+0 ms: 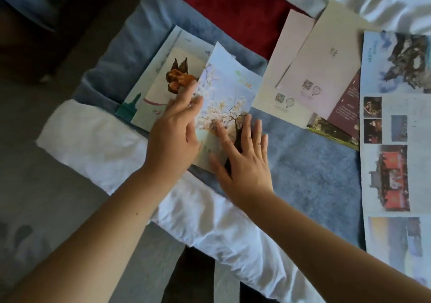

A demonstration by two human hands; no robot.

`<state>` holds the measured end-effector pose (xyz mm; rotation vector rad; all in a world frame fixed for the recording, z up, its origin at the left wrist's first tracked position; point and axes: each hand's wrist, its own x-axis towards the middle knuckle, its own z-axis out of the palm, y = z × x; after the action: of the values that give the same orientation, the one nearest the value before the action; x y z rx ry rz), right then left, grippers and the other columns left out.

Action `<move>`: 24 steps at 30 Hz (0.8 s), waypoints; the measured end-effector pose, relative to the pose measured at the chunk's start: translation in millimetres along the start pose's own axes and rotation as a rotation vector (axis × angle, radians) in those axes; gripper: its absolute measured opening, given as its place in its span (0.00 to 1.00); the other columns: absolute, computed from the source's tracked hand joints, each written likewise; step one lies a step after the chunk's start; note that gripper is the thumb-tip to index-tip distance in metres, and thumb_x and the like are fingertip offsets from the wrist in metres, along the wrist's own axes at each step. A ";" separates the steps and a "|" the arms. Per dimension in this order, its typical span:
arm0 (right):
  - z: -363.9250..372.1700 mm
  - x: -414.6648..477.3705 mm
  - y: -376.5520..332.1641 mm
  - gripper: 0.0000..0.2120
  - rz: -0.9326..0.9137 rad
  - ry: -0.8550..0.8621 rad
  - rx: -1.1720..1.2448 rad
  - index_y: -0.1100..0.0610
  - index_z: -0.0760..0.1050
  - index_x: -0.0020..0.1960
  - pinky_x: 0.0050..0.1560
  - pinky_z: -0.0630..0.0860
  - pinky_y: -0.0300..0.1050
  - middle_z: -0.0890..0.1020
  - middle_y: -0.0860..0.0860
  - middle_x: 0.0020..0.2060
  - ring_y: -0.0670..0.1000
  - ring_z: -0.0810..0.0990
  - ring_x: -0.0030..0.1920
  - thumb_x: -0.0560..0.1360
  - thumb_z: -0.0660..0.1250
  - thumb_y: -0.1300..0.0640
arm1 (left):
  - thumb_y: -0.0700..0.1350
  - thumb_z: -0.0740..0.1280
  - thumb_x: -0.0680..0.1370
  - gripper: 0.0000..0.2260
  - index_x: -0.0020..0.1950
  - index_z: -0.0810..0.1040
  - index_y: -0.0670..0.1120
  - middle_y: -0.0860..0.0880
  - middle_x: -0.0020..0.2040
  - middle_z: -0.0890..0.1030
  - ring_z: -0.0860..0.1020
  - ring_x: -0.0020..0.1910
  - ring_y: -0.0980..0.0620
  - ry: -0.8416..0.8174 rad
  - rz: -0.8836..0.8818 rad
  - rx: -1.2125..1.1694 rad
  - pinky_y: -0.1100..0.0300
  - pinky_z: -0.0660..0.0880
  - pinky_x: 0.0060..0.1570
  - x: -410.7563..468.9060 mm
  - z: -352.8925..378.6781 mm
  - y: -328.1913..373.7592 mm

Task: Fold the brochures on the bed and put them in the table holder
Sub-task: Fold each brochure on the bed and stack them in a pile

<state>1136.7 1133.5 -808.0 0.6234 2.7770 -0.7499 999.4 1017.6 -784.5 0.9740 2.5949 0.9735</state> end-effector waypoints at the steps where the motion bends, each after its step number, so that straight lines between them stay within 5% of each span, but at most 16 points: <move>1: 0.0 10.3 -7.8 0.31 -0.018 -0.005 -0.014 0.36 0.41 0.82 0.79 0.30 0.53 0.35 0.56 0.82 0.57 0.27 0.79 0.85 0.52 0.37 | 0.31 0.62 0.81 0.20 0.73 0.75 0.38 0.48 0.79 0.68 0.68 0.78 0.44 0.001 -0.020 0.019 0.42 0.76 0.67 4.3 -8.0 -7.8; 6: 2.9 51.0 -42.2 0.30 -0.076 -0.021 -0.067 0.36 0.45 0.82 0.78 0.29 0.53 0.38 0.59 0.82 0.60 0.29 0.80 0.84 0.52 0.37 | 0.33 0.62 0.82 0.21 0.75 0.73 0.41 0.50 0.81 0.65 0.66 0.78 0.46 -0.009 -0.065 0.096 0.45 0.71 0.73 24.8 -38.0 -45.7; 12: 10.8 63.7 -62.5 0.29 -0.040 0.025 -0.097 0.40 0.52 0.83 0.81 0.41 0.61 0.44 0.65 0.82 0.64 0.37 0.81 0.84 0.53 0.38 | 0.32 0.63 0.81 0.24 0.76 0.72 0.44 0.52 0.82 0.62 0.62 0.81 0.43 -0.092 -0.070 0.159 0.43 0.66 0.76 41.6 -43.1 -73.4; 20: 0.6 69.3 -68.6 0.30 0.027 -0.012 -0.082 0.38 0.59 0.80 0.81 0.39 0.56 0.41 0.64 0.82 0.63 0.36 0.81 0.80 0.60 0.35 | 0.37 0.62 0.83 0.22 0.77 0.72 0.48 0.48 0.83 0.58 0.59 0.81 0.41 -0.146 -0.071 0.143 0.46 0.62 0.78 44.2 -34.2 -80.9; 24: -7.7 75.5 -74.4 0.30 0.059 0.002 0.037 0.43 0.66 0.76 0.80 0.53 0.62 0.38 0.62 0.81 0.63 0.36 0.81 0.76 0.70 0.41 | 0.41 0.64 0.83 0.22 0.78 0.70 0.44 0.40 0.83 0.55 0.56 0.82 0.38 -0.189 -0.010 0.299 0.44 0.55 0.79 43.8 -37.2 -74.9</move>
<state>1035.6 1105.4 -791.3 0.7094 2.7390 -0.7908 912.9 984.5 -802.9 1.0614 2.6243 0.4706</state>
